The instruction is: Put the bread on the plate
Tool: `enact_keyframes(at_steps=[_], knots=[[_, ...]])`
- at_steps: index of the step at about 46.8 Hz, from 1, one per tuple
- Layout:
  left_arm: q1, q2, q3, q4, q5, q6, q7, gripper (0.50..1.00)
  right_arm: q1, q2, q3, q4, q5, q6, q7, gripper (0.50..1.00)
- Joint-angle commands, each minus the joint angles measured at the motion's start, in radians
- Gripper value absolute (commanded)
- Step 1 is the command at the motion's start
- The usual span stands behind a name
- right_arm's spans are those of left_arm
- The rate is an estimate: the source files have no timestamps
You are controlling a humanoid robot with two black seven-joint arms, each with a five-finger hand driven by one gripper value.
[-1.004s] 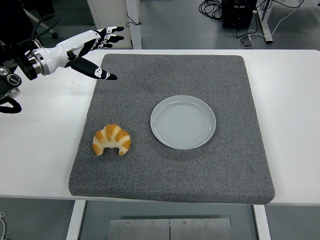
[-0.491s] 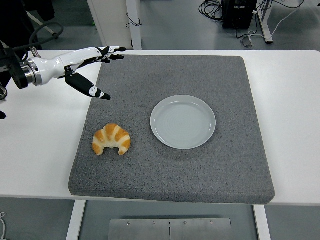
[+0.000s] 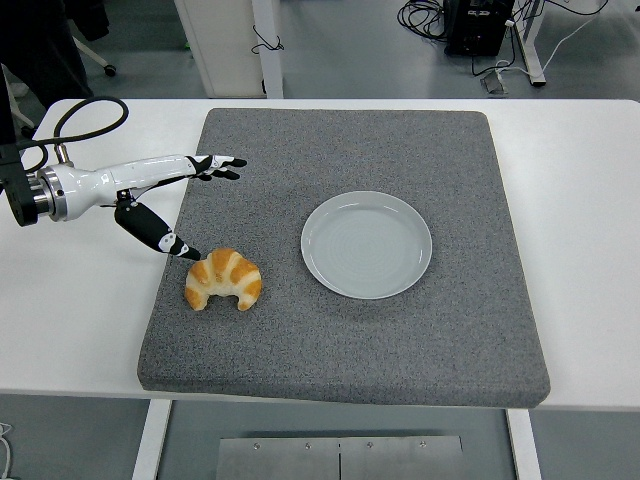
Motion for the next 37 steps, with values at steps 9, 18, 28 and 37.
enact_keyframes(at_steps=[9,18,28,37], knots=[[0.031,-0.001,0.050,0.000,0.070,0.054,-0.016,0.968,0.000,0.000,0.000,0.000,0.000,0.000,0.000,1.000],[0.042,-0.012,0.092,-0.002,0.087,0.122,-0.018,0.968,0.000,0.000,0.000,-0.001,0.000,0.000,0.000,1.000],[0.057,-0.027,0.097,-0.002,0.086,0.163,-0.018,0.968,0.000,0.000,0.000,-0.001,0.000,0.000,0.000,1.000],[0.085,-0.054,0.101,-0.002,0.087,0.229,-0.018,0.968,0.000,0.000,0.000,0.000,0.000,0.000,0.000,1.000]])
